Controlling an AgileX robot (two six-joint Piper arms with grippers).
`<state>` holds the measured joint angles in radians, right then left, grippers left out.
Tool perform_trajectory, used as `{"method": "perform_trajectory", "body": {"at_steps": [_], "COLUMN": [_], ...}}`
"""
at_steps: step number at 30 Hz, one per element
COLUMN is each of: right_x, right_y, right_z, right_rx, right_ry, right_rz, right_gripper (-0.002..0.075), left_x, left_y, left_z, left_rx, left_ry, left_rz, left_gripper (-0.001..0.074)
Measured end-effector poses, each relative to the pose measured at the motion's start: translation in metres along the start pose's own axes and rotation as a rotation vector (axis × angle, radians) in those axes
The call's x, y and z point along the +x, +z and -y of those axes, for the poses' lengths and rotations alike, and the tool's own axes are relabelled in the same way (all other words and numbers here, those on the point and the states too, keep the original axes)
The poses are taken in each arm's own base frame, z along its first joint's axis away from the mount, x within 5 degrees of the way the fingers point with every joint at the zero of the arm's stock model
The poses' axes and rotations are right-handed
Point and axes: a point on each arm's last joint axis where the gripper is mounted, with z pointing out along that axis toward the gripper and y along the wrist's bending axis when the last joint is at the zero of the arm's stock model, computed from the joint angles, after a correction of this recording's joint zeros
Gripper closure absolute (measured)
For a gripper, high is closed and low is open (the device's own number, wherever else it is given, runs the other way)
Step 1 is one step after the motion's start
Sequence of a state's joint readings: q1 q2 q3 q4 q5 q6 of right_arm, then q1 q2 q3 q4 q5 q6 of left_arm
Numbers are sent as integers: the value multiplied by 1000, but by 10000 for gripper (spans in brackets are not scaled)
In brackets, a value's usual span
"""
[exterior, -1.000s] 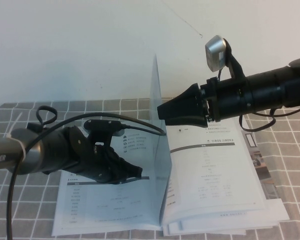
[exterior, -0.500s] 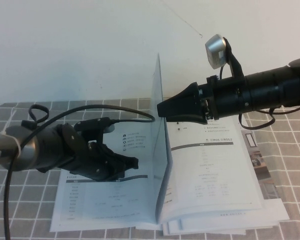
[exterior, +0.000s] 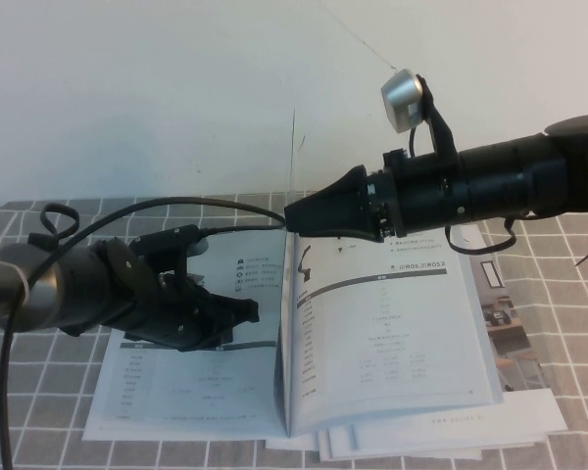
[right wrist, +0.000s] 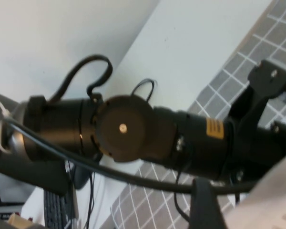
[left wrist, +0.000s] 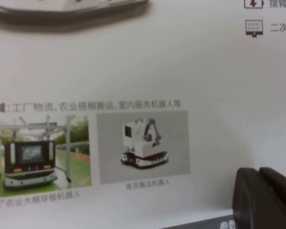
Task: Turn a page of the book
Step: Open the closed book
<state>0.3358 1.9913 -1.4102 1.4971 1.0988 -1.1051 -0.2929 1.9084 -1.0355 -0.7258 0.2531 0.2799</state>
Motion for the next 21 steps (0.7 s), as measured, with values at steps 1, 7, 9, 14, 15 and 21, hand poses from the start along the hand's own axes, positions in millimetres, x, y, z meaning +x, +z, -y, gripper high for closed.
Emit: {"method": "perform_trajectory", "body": {"at_steps": [1,7,9,14,15,21], "right_x": [-1,-4,-5,-6,-6,-7], "right_y": [0,0,0,0,0,0], "right_z": [0,-1,-1,0,1,1], "right_rx": [-5,-16,-13,4,9,15], "right_ry": [0,-8,-8,-9,-8,-7], "right_rz": [9,49,53,63,67,72], "right_gripper": [335,335,335,336,336,337], "left_x": [0,0,0,0,0,-5], "left_y": [0,0,0,0,-1,-10], "left_z": [0,0,0,0,1,1], "left_rx": [0,1,3,5,6,10], "left_ry": [0,-4,-10,-18,-17,-6], "left_rz": [0,0,1,1,3,34], "left_gripper": [738,738,738,738,738,738]}}
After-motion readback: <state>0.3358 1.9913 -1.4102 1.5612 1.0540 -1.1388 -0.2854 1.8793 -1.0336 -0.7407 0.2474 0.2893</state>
